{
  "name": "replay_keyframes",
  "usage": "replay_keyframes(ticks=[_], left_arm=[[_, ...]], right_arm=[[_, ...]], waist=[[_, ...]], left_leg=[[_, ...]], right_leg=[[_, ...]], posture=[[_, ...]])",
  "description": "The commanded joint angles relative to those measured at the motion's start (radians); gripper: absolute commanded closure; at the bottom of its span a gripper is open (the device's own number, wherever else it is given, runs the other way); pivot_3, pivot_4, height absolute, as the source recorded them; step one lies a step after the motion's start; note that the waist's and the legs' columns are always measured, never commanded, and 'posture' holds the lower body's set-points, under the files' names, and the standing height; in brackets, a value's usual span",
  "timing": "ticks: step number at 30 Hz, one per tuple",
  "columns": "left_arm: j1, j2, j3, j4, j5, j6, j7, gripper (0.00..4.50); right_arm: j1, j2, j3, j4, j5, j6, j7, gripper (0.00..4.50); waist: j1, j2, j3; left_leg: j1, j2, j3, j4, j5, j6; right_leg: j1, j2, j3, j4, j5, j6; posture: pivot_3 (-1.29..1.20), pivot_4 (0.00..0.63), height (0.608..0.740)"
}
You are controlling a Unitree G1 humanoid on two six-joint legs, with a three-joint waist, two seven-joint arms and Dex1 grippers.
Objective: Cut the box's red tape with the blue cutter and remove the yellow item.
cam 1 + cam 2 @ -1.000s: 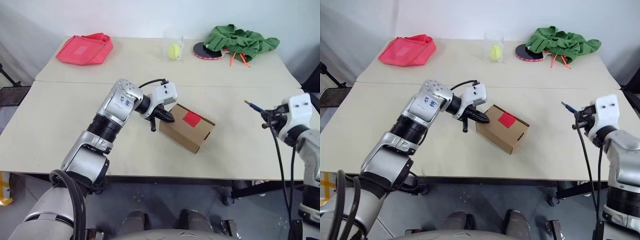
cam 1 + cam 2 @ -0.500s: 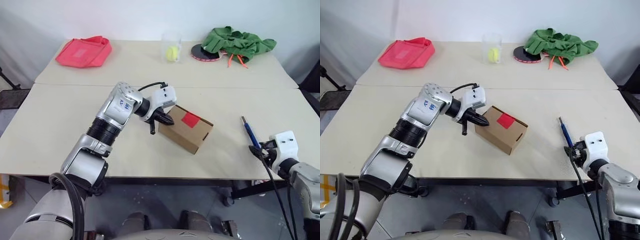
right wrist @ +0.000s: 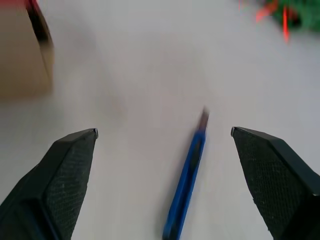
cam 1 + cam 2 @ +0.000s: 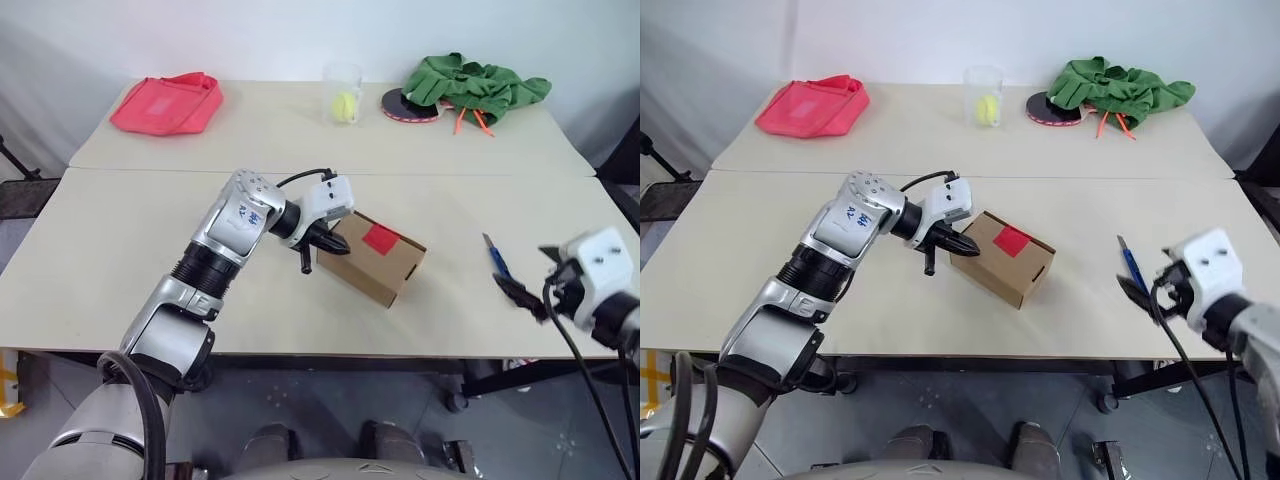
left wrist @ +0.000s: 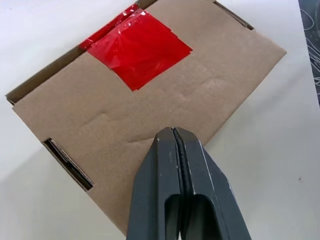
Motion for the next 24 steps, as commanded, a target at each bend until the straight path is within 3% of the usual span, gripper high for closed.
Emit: replay_keyframes(ticks=[1,6,10,18,23,24], left_arm=[[0.026,-0.014,-0.042,0.031,-0.006,0.015,-0.019,4.5],[0.023,-0.021,-0.039,0.041,-0.01,0.015,-0.006,4.5],[0.022,-0.021,-0.018,0.032,-0.021,0.021,0.014,4.5],[0.035,0.037,0.11,-0.119,-0.104,0.152,0.069,4.5],[0.089,0.156,0.2,-0.296,-0.204,0.288,0.062,4.5],[0.101,0.172,0.225,-0.334,-0.233,0.323,0.061,4.5]], right_arm=[[-0.188,-0.083,0.126,0.057,0.046,0.115,0.038,0.02],[-0.458,-0.125,0.38,0.286,-0.029,0.144,0.1,0.02],[-0.581,-0.108,0.482,0.423,-0.087,0.088,0.132,0.02],[-0.717,0.007,0.6,0.693,-0.206,-0.056,0.147,2.64],[-0.775,0.089,0.666,0.882,-0.292,-0.18,0.17,4.45],[-0.782,0.102,0.673,0.91,-0.302,-0.198,0.179,4.48]], waist=[[0.0,0.0,0.0],[0.004,-0.001,0.0],[0.004,-0.001,0.0],[-0.006,-0.001,0.003],[-0.027,0.0,0.005],[-0.029,0.0,0.005]], left_leg=[[0.0,0.0,0.0,0.0,0.0,0.0],[-0.003,-0.001,-0.002,0.001,-0.001,0.002],[-0.004,-0.003,0.0,0.001,-0.002,0.003],[-0.005,-0.007,0.0,0.001,-0.001,0.003],[-0.009,-0.007,0.002,0.0,-0.001,0.001],[-0.01,-0.007,0.002,-0.001,0.0,0.001]], right_leg=[[0.0,0.0,0.0,0.0,0.0,0.0],[0.0,0.0,0.0,-0.002,0.0,0.0],[-0.001,0.0,0.001,-0.003,0.0,0.001],[-0.002,0.0,0.001,-0.003,0.001,0.002],[-0.009,0.0,0.001,0.0,0.002,0.004],[-0.011,0.0,0.001,0.001,0.002,0.004]], posture=[[0.0,0.15,0.74],[0.0,0.15,0.74],[0.0,0.15,0.74],[0.0,0.15,0.74],[0.0,0.15,0.74],[0.0,0.15,0.74]])
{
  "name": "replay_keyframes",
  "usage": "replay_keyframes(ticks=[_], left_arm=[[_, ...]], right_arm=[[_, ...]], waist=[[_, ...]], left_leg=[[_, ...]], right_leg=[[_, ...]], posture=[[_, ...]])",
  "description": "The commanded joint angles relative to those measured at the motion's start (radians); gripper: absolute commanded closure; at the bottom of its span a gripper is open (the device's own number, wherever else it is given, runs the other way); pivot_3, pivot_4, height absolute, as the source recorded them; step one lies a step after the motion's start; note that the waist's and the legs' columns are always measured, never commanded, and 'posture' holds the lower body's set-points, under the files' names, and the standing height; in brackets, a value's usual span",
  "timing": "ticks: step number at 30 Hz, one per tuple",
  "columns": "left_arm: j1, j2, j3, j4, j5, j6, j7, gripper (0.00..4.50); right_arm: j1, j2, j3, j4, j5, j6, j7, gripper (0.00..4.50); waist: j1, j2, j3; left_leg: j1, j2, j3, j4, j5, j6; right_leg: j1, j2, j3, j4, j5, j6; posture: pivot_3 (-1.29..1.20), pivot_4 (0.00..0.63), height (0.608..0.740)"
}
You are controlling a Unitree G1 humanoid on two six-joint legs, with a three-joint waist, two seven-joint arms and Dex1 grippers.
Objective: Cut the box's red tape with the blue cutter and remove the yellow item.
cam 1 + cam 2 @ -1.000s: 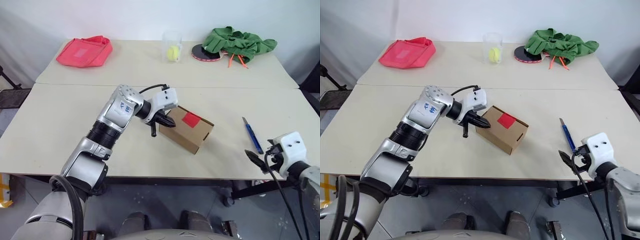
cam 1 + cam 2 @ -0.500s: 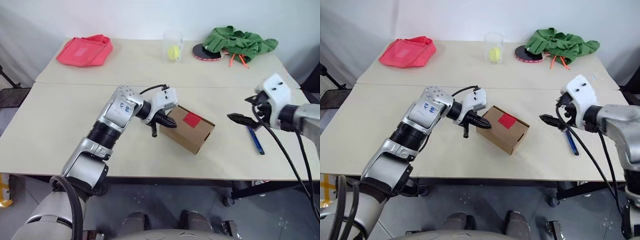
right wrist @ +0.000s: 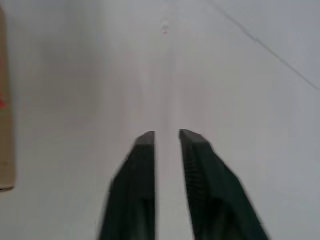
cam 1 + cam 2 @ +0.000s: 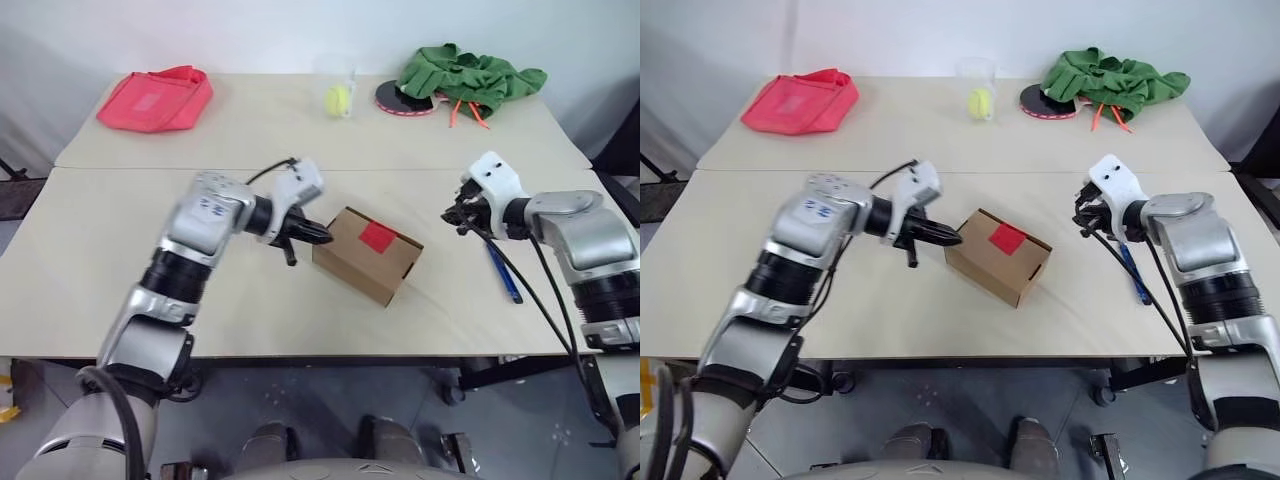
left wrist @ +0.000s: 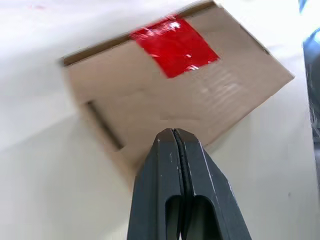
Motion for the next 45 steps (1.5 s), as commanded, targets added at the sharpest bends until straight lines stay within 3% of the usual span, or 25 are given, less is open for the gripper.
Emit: replay_keyframes(ticks=[1,3,7,12,15,18,22,26,32,45], left_arm=[[0.033,0.06,0.103,-0.176,-0.12,0.139,-0.009,4.5],[0.073,0.106,0.131,-0.267,-0.191,0.257,-0.019,4.5],[0.204,0.176,0.073,-0.418,-0.233,0.321,0.028,4.5],[0.31,0.114,0.057,-0.486,-0.263,0.394,0.158,4.5],[0.326,0.065,0.033,-0.465,-0.251,0.365,0.228,4.5],[0.313,-0.047,0.047,-0.369,-0.23,0.311,0.333,4.5],[0.294,-0.092,0.052,-0.321,-0.239,0.282,0.374,4.5],[0.279,-0.071,0.03,-0.285,-0.246,0.244,0.355,4.5],[0.253,-0.048,-0.009,-0.225,-0.238,0.183,0.321,4.5],[0.164,-0.058,-0.095,-0.052,-0.201,0.022,0.229,4.5]], right_arm=[[-0.046,0.036,0.02,0.096,-0.054,-0.087,0.028,4.48],[-0.059,0.063,0.029,0.141,-0.069,-0.115,0.045,4.48],[-0.076,0.095,0.047,0.199,-0.112,-0.186,0.072,4.48],[-0.068,0.114,0.051,0.166,-0.127,-0.17,0.126,4.48],[-0.044,0.111,0.05,0.097,-0.129,-0.122,0.146,4.48],[0.016,0.086,0.04,-0.074,-0.106,-0.022,0.171,4.48],[0.082,0.058,0.026,-0.244,-0.085,0.092,0.185,4.48],[0.183,0.007,0.016,-0.505,-0.031,0.249,0.201,4.48],[0.238,-0.014,0.007,-0.703,0.039,0.396,0.177,4.48],[0.284,-0.005,0.01,-0.857,0.129,0.544,0.081,4.48]], waist=[[-0.003,0.0,0.0],[-0.004,0.0,0.0],[-0.01,0.002,0.001],[0.003,0.001,0.001],[0.003,0.001,0.001],[0.008,0.001,0.001],[0.005,0.001,0.001],[0.005,0.001,0.001],[0.006,0.001,0.001],[0.024,0.001,0.001]], left_leg=[[-0.002,0.0,0.0,0.0,0.0,0.0],[-0.004,0.0,0.0,0.0,0.0,-0.001],[-0.005,0.0,-0.001,0.0,0.001,-0.001],[-0.006,0.0,-0.003,0.001,0.001,-0.001],[-0.006,0.0,-0.003,0.002,0.001,-0.001],[-0.006,-0.001,-0.004,0.002,0.001,-0.001],[-0.006,-0.001,-0.004,0.002,0.001,-0.002],[-0.006,-0.001,-0.003,0.001,0.001,-0.002],[-0.006,-0.001,-0.003,0.002,0.001,-0.002],[-0.006,-0.001,0.006,0.003,0.001,-0.002]], right_leg=[[-0.002,0.0,0.0,0.002,0.0,0.0],[-0.006,0.0,0.0,0.003,0.0,0.0],[-0.007,0.0,0.0,0.004,0.0,0.0],[-0.006,0.0,0.002,0.003,0.0,0.0],[-0.006,0.0,0.003,0.003,0.0,0.0],[-0.005,0.001,0.003,0.004,0.0,0.001],[-0.005,0.001,0.003,0.004,0.001,0.001],[-0.005,0.001,0.003,0.003,0.001,0.001],[-0.005,0.001,0.004,0.003,0.001,0.001],[-0.006,0.001,0.005,0.002,0.001,0.001]], posture=[[0.0,0.15,0.74],[0.0,0.15,0.74],[0.0,0.15,0.74],[0.0,0.15,0.74],[0.0,0.15,0.74],[0.0,0.15,0.74],[0.0,0.15,0.74],[0.0,0.15,0.74],[0.0,0.15,0.74],[0.0,0.15,0.74]])
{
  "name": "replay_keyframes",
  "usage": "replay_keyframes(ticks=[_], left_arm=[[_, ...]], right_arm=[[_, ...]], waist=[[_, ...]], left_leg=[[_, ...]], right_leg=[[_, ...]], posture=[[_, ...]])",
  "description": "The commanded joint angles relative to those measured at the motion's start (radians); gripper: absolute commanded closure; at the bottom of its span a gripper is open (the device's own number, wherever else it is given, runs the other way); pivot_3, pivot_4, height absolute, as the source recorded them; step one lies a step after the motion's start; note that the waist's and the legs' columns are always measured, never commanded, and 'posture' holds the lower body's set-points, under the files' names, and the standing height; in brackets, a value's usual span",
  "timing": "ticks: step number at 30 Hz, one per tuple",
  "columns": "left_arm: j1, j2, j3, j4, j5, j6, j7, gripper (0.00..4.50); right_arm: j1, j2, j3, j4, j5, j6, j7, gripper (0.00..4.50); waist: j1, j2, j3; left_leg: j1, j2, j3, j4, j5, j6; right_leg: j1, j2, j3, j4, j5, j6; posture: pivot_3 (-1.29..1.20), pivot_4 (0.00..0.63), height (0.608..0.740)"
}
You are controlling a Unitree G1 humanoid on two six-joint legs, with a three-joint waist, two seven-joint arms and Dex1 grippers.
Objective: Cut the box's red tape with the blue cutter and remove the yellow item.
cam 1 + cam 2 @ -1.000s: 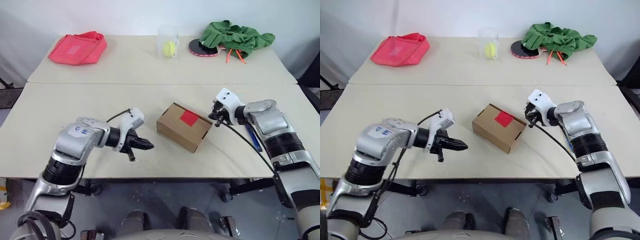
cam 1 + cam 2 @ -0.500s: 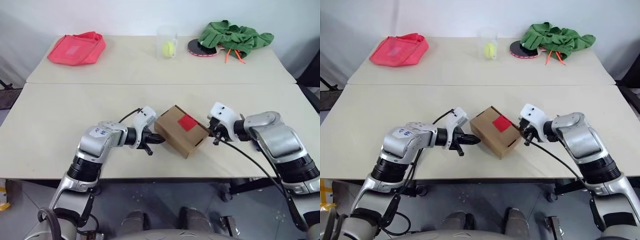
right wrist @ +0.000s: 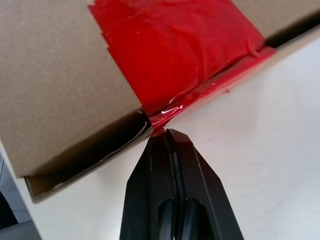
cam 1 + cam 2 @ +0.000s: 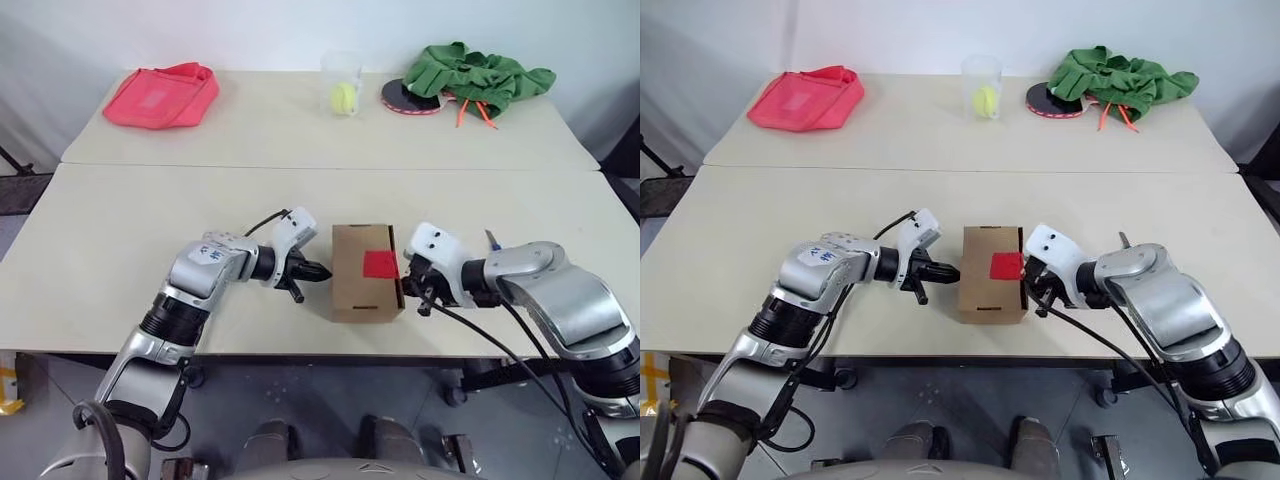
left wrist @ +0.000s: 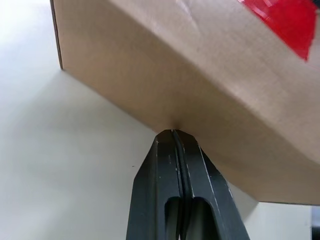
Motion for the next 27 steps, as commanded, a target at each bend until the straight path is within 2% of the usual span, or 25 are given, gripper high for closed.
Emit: replay_keyframes(ticks=[1,13,16,19,24,27], left_arm=[[-0.033,-0.018,-0.023,0.012,0.004,-0.048,-0.04,4.5],[-0.069,-0.017,-0.035,0.121,0.067,-0.155,-0.073,4.5],[-0.067,-0.004,-0.042,0.127,0.077,-0.17,-0.095,4.5],[-0.058,0.032,-0.052,0.102,0.083,-0.174,-0.135,4.5],[-0.064,0.153,-0.038,0.096,0.093,-0.218,-0.224,4.5],[-0.088,0.206,-0.029,0.108,0.096,-0.257,-0.275,4.5]], right_arm=[[0.001,0.005,-0.018,-0.041,0.026,0.0,-0.031,4.48],[-0.013,0.042,-0.017,-0.045,0.077,0.017,-0.098,4.48],[0.021,-0.007,0.007,-0.049,0.056,-0.012,-0.105,4.48],[0.038,-0.055,-0.004,-0.038,0.039,-0.046,-0.11,4.48],[0.029,-0.166,-0.06,0.013,0.015,-0.119,-0.102,4.48],[0.02,-0.194,-0.097,0.027,0.015,-0.135,-0.108,4.48]], waist=[[0.002,0.0,0.0],[0.002,0.0,0.0],[0.003,0.0,0.0],[0.005,-0.001,0.001],[0.001,-0.001,0.001],[-0.001,-0.001,0.001]], left_leg=[[0.0,0.0,0.0,0.0,0.0,0.0],[0.0,0.0,0.001,0.0,0.0,0.0],[0.0,0.0,0.001,0.0,0.0,0.0],[0.0,0.0,0.001,0.0,0.0,0.0],[-0.001,0.0,0.002,0.0,0.0,0.0],[-0.001,0.001,0.003,-0.001,0.0,0.0]], right_leg=[[0.0,0.0,0.0,0.0,0.0,0.0],[-0.001,0.0,0.0,0.0,0.0,0.0],[-0.001,0.0,0.001,0.0,0.0,0.0],[-0.001,0.0,0.001,0.0,0.0,0.0],[-0.002,0.0,0.001,0.0,0.0,0.0],[-0.003,0.0,0.002,0.0,0.0,0.0]], posture=[[0.0,0.15,0.74],[0.0,0.15,0.74],[0.0,0.15,0.74],[0.0,0.15,0.74],[0.0,0.15,0.74],[0.0,0.15,0.74]])
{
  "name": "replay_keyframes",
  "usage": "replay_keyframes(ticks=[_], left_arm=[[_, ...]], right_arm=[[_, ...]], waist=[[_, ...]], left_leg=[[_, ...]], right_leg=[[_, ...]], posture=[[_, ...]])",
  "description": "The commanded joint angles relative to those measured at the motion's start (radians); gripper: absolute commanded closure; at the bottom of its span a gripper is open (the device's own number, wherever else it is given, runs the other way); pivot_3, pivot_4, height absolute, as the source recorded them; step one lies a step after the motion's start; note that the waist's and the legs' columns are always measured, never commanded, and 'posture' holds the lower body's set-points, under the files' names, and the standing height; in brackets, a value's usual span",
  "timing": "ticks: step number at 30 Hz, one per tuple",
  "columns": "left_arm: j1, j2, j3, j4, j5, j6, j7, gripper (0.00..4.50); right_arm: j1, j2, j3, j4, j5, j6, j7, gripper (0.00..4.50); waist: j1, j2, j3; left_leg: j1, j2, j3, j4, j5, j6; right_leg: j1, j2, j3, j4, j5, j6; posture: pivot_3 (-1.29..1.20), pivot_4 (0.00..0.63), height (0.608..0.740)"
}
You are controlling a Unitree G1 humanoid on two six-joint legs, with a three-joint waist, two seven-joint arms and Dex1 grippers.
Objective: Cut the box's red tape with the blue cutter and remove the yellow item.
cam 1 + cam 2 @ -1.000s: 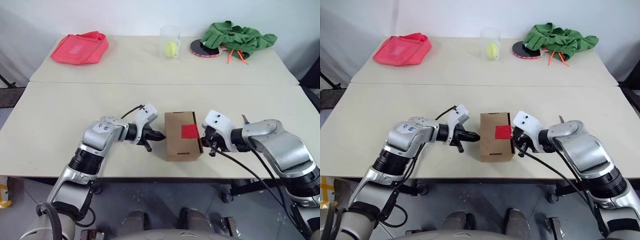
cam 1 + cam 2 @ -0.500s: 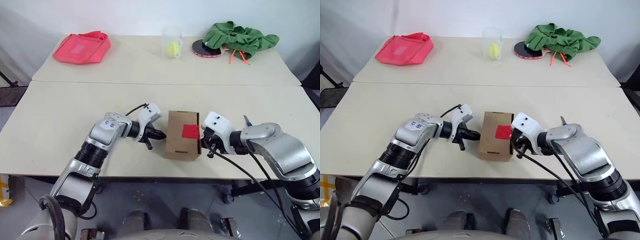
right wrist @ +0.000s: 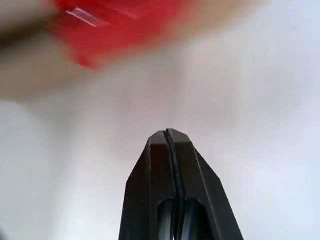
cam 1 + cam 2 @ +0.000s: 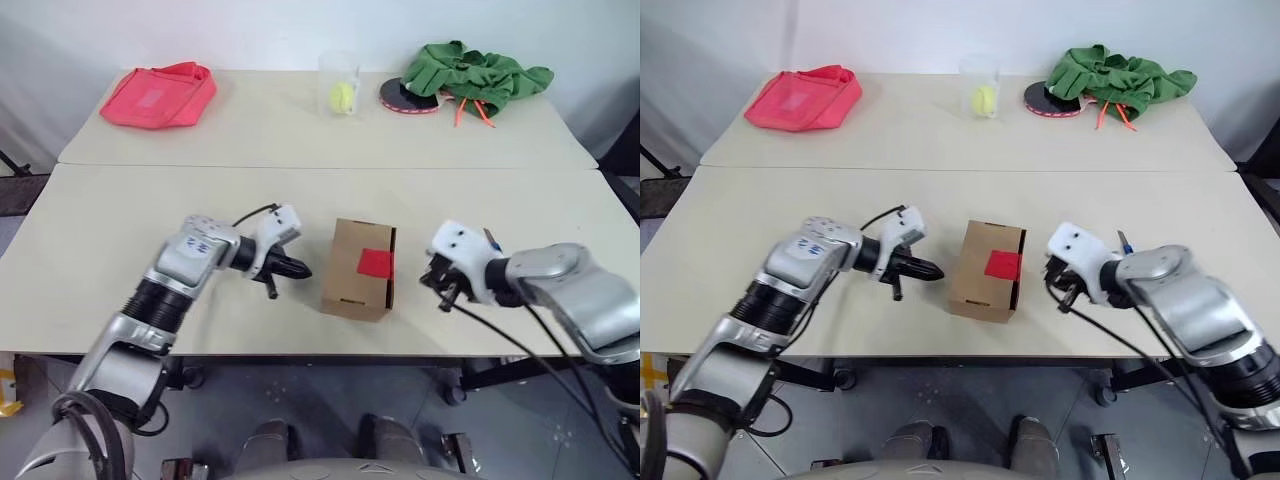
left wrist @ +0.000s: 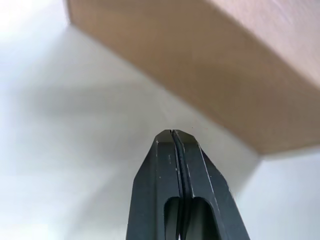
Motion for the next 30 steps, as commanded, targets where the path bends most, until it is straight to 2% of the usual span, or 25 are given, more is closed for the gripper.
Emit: replay_keyframes(ticks=[1,4,6,11,15,19,24,30], left_arm=[[-0.047,0.04,0.032,-0.004,0.003,-0.053,-0.063,4.5],[-0.111,0.034,0.053,0.007,-0.019,-0.089,-0.107,4.5],[-0.173,-0.008,0.036,-0.029,-0.051,-0.131,-0.194,4.5],[-0.23,-0.084,0.031,0.016,-0.048,-0.207,-0.252,4.5],[-0.258,-0.13,0.015,0.09,-0.024,-0.254,-0.281,4.5],[-0.273,-0.152,-0.008,0.169,0.016,-0.302,-0.293,4.5],[-0.295,-0.202,-0.057,0.33,0.111,-0.427,-0.291,4.5],[-0.324,-0.263,-0.059,0.43,0.152,-0.508,-0.311,4.5]], right_arm=[[-0.026,-0.021,-0.068,0.002,-0.001,-0.023,-0.006,4.48],[-0.063,-0.003,-0.124,-0.026,0.056,0.071,-0.005,3.94],[-0.141,0.072,-0.196,-0.062,0.108,0.252,-0.048,3.25],[-0.226,0.173,-0.275,-0.132,0.168,0.473,-0.11,1.49],[-0.196,0.25,-0.334,-0.174,0.235,0.513,-0.214,0.04],[-0.135,0.278,-0.362,-0.201,0.309,0.513,-0.32,0.01],[-0.074,0.383,-0.416,-0.2,0.4,0.513,-0.49,0.01],[-0.031,0.422,-0.402,-0.174,0.462,0.513,-0.628,0.01]], waist=[[0.001,0.0,0.0],[0.008,-0.001,0.0],[0.008,-0.002,0.001],[0.006,-0.002,0.001],[0.002,-0.002,0.001],[0.003,-0.002,0.001],[0.007,-0.002,0.001],[0.007,-0.002,0.001]], left_leg=[[0.0,0.0,0.0,0.0,0.0,0.0],[-0.001,0.0,0.0,0.001,0.0,0.0],[-0.001,0.0,0.0,0.001,0.0,0.001],[-0.002,-0.001,-0.001,0.001,0.0,0.001],[-0.002,0.0,0.0,0.0,0.0,0.001],[-0.002,-0.001,0.0,0.0,0.0,0.001],[-0.002,-0.001,0.0,0.001,0.0,0.001],[-0.002,-0.001,0.001,0.001,0.0,0.001]], right_leg=[[0.0,0.0,0.0,0.0,0.0,0.0],[0.0,0.0,0.001,0.0,0.0,0.0],[0.0,0.0,0.001,-0.001,0.0,0.0],[0.0,0.0,0.0,0.0,0.0,0.0],[-0.001,0.0,0.0,0.001,0.0,0.0],[-0.001,0.0,0.0,0.001,0.0,0.0],[-0.001,0.0,0.001,0.001,0.0,0.0],[-0.001,0.0,0.001,0.0,0.0,0.0]], posture=[[0.0,0.15,0.74],[0.0,0.15,0.74],[0.0,0.15,0.74],[0.0,0.15,0.74],[0.0,0.15,0.74],[0.0,0.15,0.74],[0.0,0.15,0.74],[0.0,0.15,0.74]])
